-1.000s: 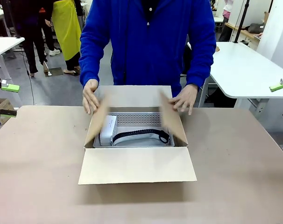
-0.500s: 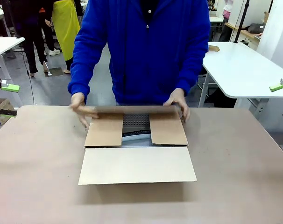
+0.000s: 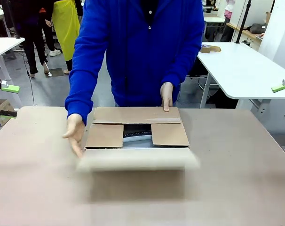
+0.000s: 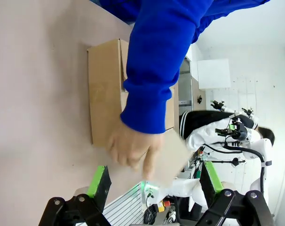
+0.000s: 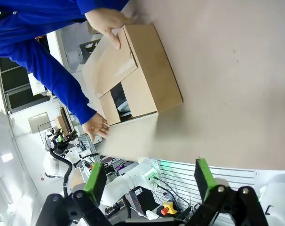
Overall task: Pack the gift set into the box.
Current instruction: Press and hold the closed box until the human finishes sealing it.
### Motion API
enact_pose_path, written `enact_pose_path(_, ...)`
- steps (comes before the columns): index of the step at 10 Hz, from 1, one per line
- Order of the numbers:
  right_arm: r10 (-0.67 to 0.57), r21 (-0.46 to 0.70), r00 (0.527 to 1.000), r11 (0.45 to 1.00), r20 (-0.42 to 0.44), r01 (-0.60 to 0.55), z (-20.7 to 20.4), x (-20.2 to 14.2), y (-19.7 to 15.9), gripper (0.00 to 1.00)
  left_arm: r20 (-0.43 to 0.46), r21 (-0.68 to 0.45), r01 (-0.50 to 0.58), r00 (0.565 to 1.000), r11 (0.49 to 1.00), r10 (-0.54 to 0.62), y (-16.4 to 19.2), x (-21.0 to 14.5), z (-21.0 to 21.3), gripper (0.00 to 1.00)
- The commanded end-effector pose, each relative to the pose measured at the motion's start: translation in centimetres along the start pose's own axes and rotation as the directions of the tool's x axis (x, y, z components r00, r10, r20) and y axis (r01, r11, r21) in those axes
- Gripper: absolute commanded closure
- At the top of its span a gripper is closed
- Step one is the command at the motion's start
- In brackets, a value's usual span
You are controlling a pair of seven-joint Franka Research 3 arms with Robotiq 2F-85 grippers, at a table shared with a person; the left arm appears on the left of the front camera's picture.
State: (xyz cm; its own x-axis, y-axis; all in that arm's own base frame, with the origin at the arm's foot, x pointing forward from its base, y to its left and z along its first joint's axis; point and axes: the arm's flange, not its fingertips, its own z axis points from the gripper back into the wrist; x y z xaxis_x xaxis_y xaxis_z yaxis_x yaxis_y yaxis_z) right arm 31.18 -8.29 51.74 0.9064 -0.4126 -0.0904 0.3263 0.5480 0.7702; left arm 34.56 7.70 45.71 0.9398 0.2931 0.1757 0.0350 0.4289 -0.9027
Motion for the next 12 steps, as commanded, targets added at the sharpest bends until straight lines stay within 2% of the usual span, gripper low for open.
enact_pose_path(1,0.002,0.014,1.0,1.0,-0.001,-0.002,0.11,-0.03,-0.03,0.0,-0.012,0.001,0.001,1.0,1.0,-0.001,-0.03,-0.46,0.1,0.0)
enact_pose_path(12,0.002,0.014,1.0,1.0,-0.001,-0.002,0.11,-0.03,-0.03,0.0,-0.012,0.001,0.001,1.0,1.0,-0.001,-0.03,-0.46,0.1,0.0)
